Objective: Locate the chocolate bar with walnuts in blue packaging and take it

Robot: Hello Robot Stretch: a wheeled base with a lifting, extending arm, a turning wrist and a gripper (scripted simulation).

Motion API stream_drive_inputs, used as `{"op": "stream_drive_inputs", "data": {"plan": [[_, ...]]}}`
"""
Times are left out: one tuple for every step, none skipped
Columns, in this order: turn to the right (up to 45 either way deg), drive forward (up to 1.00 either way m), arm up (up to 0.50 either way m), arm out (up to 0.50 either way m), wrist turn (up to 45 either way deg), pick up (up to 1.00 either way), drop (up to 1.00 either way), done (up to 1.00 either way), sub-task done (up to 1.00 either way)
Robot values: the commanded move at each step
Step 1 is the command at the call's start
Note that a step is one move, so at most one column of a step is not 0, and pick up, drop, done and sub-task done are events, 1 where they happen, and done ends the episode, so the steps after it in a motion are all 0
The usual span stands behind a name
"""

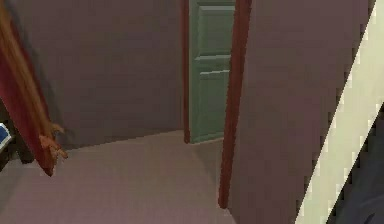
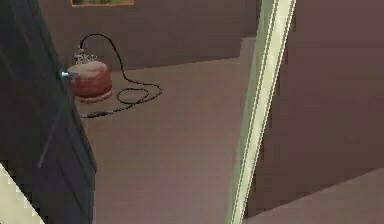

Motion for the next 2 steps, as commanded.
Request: {"op": "stream_drive_inputs", "data": {"plan": [[0.0,1.00,0.00,0.00,0.0,0.00,0.00,0.00,0.00],[3.0,0.00,0.00,0.00,0.0,0.00,0.00,0.00,0.00]]}}
